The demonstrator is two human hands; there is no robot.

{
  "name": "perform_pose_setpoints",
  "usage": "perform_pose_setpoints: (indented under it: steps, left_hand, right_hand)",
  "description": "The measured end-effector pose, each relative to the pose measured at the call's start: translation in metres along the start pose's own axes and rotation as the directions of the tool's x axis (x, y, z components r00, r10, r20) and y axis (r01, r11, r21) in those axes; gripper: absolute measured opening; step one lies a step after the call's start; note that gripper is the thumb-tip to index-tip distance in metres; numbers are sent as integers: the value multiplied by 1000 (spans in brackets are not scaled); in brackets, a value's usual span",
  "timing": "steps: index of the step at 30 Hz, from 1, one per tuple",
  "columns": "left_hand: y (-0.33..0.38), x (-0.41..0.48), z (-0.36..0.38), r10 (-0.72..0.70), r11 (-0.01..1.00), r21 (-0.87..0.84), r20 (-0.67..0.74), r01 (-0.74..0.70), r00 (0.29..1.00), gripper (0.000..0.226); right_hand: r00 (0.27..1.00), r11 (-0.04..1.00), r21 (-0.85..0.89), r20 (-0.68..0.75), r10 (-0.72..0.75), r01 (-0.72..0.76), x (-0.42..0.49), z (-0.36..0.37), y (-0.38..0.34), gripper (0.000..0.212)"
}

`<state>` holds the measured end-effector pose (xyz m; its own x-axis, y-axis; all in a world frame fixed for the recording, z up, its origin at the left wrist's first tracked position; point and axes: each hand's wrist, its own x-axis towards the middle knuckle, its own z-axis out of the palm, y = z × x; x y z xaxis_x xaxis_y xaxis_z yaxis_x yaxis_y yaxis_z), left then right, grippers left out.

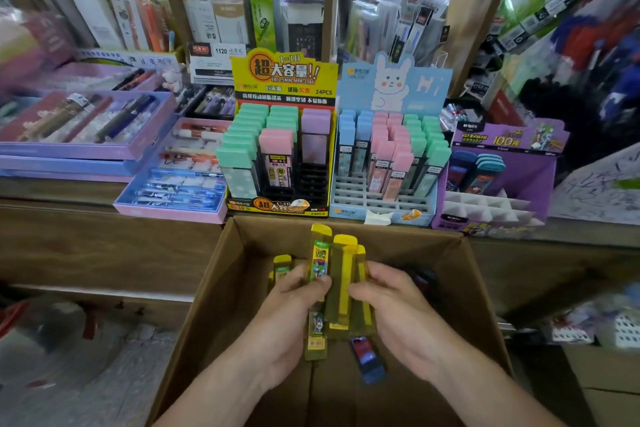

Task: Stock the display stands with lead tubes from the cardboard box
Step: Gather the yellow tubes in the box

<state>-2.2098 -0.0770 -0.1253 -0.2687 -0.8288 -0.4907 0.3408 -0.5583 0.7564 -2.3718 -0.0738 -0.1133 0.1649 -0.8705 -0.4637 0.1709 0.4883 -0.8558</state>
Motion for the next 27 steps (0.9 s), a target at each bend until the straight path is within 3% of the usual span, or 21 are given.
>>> perform_pose_setpoints:
  steps: [9,14,19,27]
  left_hand:
    - [0,10,13,-44,990,-125,175,67,984,30]
    - [-5,10,14,13,993,-116,104,-1,995,27]
    - [-6,10,15,69,998,-10,20,-69,997,26]
    - [-9,11,11,36,998,49,10,-36,999,22]
  right_hand:
    - [1000,996,-82,17,-20,22,-9,-11,-12,29]
    - [984,922,-369,-82,-160,119,-10,-11,-9,26]
    - [984,939,-330,-111,-140,96,-9,-11,-4,24]
    - [987,963,-257,-115,-114,81,-5,-21,-8,19]
